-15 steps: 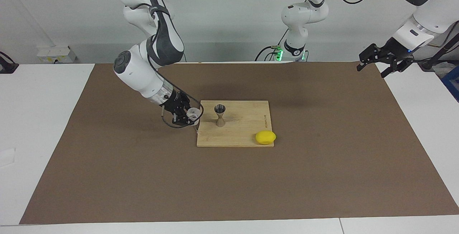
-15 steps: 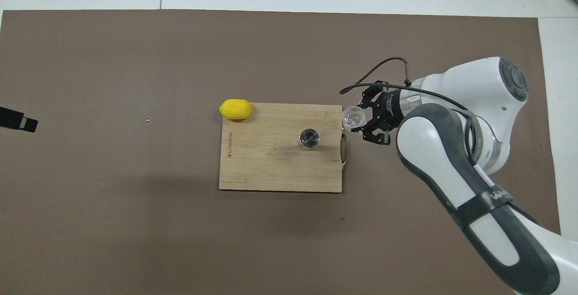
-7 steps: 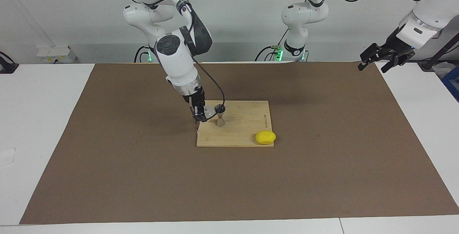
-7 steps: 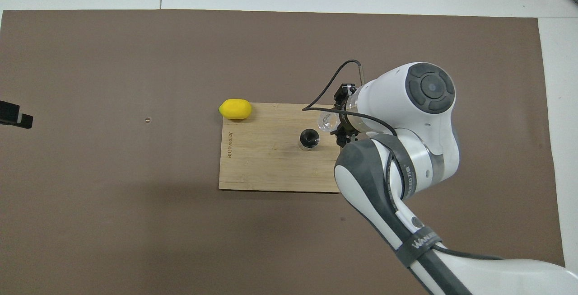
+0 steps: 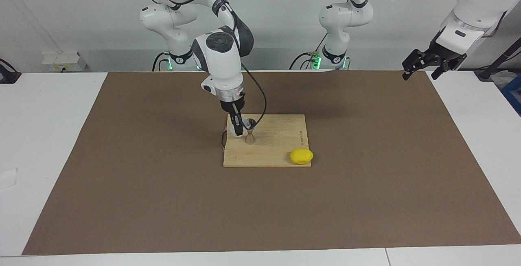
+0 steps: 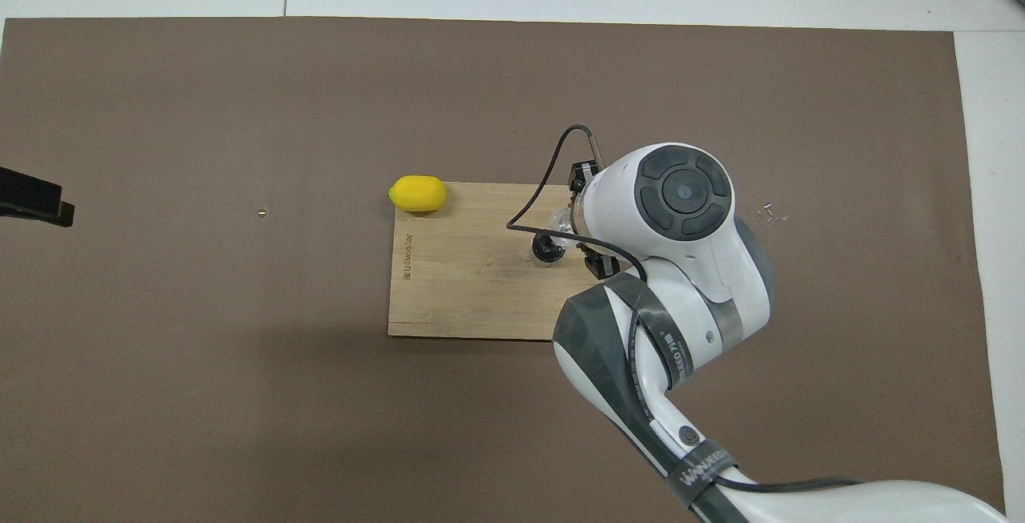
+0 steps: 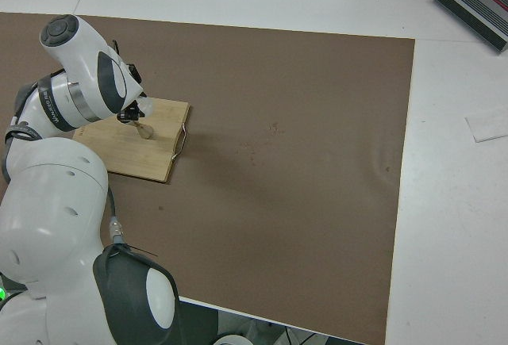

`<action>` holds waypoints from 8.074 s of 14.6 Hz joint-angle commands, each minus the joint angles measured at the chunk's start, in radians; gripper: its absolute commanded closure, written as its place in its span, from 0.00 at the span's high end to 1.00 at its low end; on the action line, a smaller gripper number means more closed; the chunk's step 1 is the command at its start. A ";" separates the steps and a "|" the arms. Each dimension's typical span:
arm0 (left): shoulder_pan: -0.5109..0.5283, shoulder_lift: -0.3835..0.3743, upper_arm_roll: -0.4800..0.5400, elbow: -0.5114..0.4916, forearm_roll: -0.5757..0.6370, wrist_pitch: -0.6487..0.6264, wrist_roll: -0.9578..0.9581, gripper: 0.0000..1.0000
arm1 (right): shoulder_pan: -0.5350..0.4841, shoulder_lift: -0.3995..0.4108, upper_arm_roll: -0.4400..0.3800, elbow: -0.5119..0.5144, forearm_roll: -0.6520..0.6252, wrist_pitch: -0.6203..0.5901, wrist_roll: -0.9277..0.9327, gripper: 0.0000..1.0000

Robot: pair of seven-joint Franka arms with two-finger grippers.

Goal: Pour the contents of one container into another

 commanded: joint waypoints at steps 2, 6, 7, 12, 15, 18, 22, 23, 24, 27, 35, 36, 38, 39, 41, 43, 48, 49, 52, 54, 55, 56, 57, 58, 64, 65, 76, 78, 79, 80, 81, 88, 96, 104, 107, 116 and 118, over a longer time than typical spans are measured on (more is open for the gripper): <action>-0.007 -0.007 0.015 -0.005 0.018 0.013 -0.010 1.00 | 0.026 0.005 0.001 0.020 -0.127 -0.054 0.022 0.00; 0.009 -0.006 0.019 0.021 -0.004 0.001 -0.012 1.00 | 0.055 -0.004 0.003 0.025 -0.206 -0.096 0.019 0.00; 0.011 -0.003 0.019 0.034 -0.017 -0.003 -0.015 1.00 | 0.055 -0.004 0.003 0.026 -0.222 -0.105 0.018 0.00; 0.011 -0.006 0.011 0.037 -0.014 0.000 -0.059 1.00 | 0.070 -0.004 0.004 0.037 -0.272 -0.109 0.016 0.00; -0.001 -0.007 0.005 0.035 -0.015 0.012 -0.079 1.00 | 0.085 -0.006 0.003 0.037 -0.321 -0.108 0.013 0.00; 0.010 -0.013 0.003 0.028 -0.015 0.013 -0.072 1.00 | 0.095 -0.014 0.004 0.028 -0.351 -0.105 0.015 0.00; 0.008 -0.015 0.003 0.015 -0.015 0.039 -0.079 1.00 | 0.099 -0.014 0.004 0.028 -0.365 -0.111 0.013 0.00; 0.002 -0.018 0.003 0.005 -0.014 0.056 -0.084 1.00 | 0.098 -0.017 0.003 0.028 -0.366 -0.116 0.013 0.00; 0.003 -0.022 0.003 -0.014 -0.014 0.075 -0.082 1.00 | 0.098 -0.017 0.004 0.028 -0.366 -0.123 0.013 0.00; 0.010 -0.035 0.003 -0.038 -0.014 0.115 -0.081 1.00 | 0.098 -0.017 0.004 0.038 -0.366 -0.143 0.008 0.00; 0.006 -0.055 0.003 -0.080 -0.015 0.127 -0.085 1.00 | 0.081 -0.004 0.009 0.063 -0.268 -0.145 -0.013 0.00; 0.006 -0.056 0.002 -0.083 -0.015 0.124 -0.085 1.00 | 0.076 -0.003 0.009 0.068 -0.239 -0.143 -0.024 0.00; 0.005 -0.061 0.000 -0.084 -0.015 0.121 -0.085 1.00 | 0.070 -0.001 0.007 0.068 -0.184 -0.143 -0.045 0.00; 0.003 -0.062 0.000 -0.089 -0.015 0.121 -0.085 1.00 | 0.060 0.000 0.009 0.068 -0.162 -0.143 -0.054 0.00; 0.003 -0.067 0.000 -0.098 -0.015 0.124 -0.085 1.00 | 0.043 0.002 0.009 0.068 -0.122 -0.142 -0.058 0.00; 0.003 -0.067 0.000 -0.098 -0.015 0.124 -0.085 1.00 | 0.020 0.008 0.009 0.068 -0.060 -0.134 -0.062 0.00; -0.007 -0.068 0.000 -0.101 -0.015 0.124 -0.093 1.00 | -0.098 0.016 0.009 0.054 0.129 -0.126 -0.189 0.00; -0.007 -0.068 -0.001 -0.101 -0.015 0.125 -0.093 1.00 | -0.130 0.020 0.007 0.051 0.190 -0.125 -0.235 0.00; -0.006 -0.068 -0.001 -0.103 -0.015 0.121 -0.093 1.00 | -0.262 0.019 0.007 0.007 0.368 -0.102 -0.411 0.00; -0.003 -0.068 -0.003 -0.103 -0.015 0.121 -0.092 1.00 | -0.368 0.023 0.007 -0.027 0.472 -0.100 -0.543 0.00; -0.003 -0.068 -0.001 -0.103 -0.015 0.121 -0.091 1.00 | -0.408 0.032 0.007 -0.035 0.515 -0.100 -0.601 0.00; -0.003 -0.068 -0.003 -0.103 -0.015 0.121 -0.091 1.00 | -0.449 0.040 0.009 -0.038 0.534 -0.105 -0.646 0.00; -0.003 -0.068 -0.003 -0.103 -0.015 0.119 -0.091 1.00 | -0.471 0.051 0.007 -0.038 0.542 -0.111 -0.662 0.00; 0.000 -0.068 -0.003 -0.103 -0.015 0.119 -0.091 1.00 | -0.503 0.058 0.007 -0.043 0.551 -0.114 -0.685 0.00; 0.002 -0.068 -0.003 -0.103 -0.015 0.122 -0.091 1.00 | -0.651 0.166 0.009 -0.043 0.661 -0.163 -0.915 0.00; 0.002 -0.070 -0.003 -0.103 -0.015 0.124 -0.091 1.00 | -0.655 0.166 0.007 -0.047 0.697 -0.168 -0.933 0.00; 0.003 -0.070 -0.003 -0.101 -0.015 0.124 -0.091 1.00 | -0.704 0.131 -0.005 -0.156 0.787 -0.142 -0.990 0.79; 0.003 -0.070 -0.003 -0.101 -0.015 0.122 -0.091 1.00 | -0.711 0.106 -0.005 -0.167 0.787 -0.132 -0.990 0.84; 0.003 -0.069 -0.003 -0.101 -0.015 0.122 -0.091 1.00 | -0.712 0.086 -0.005 -0.175 0.784 -0.131 -0.998 0.93; 0.003 -0.070 -0.003 -0.101 -0.015 0.122 -0.091 1.00 | -0.714 0.057 -0.005 -0.184 0.777 -0.132 -1.004 0.98; 0.003 -0.070 -0.003 -0.101 -0.015 0.122 -0.091 1.00 | -0.714 0.022 -0.005 -0.198 0.775 -0.132 -1.005 0.98; 0.003 -0.069 -0.003 -0.101 -0.015 0.122 -0.091 1.00 | -0.673 -0.095 0.001 -0.211 0.495 -0.161 -1.120 0.98; 0.003 -0.068 -0.003 -0.101 -0.015 0.124 -0.091 1.00 | -0.476 -0.089 0.003 -0.158 0.116 -0.146 -1.532 1.00; 0.003 -0.068 -0.003 -0.101 -0.015 0.124 -0.090 1.00 | -0.396 -0.185 0.011 0.038 -0.043 -0.304 -1.582 1.00; 0.003 -0.068 -0.003 -0.101 -0.015 0.124 -0.090 1.00 | -0.398 -0.187 0.018 0.210 -0.012 -0.496 -1.581 1.00; 0.005 -0.068 -0.003 -0.101 -0.015 0.124 -0.090 1.00 | -0.410 -0.260 0.012 0.290 0.023 -0.699 -1.676 1.00; 0.005 -0.068 -0.003 -0.101 -0.015 0.124 -0.090 1.00 | -0.410 -0.265 0.012 0.275 0.023 -0.689 -1.676 1.00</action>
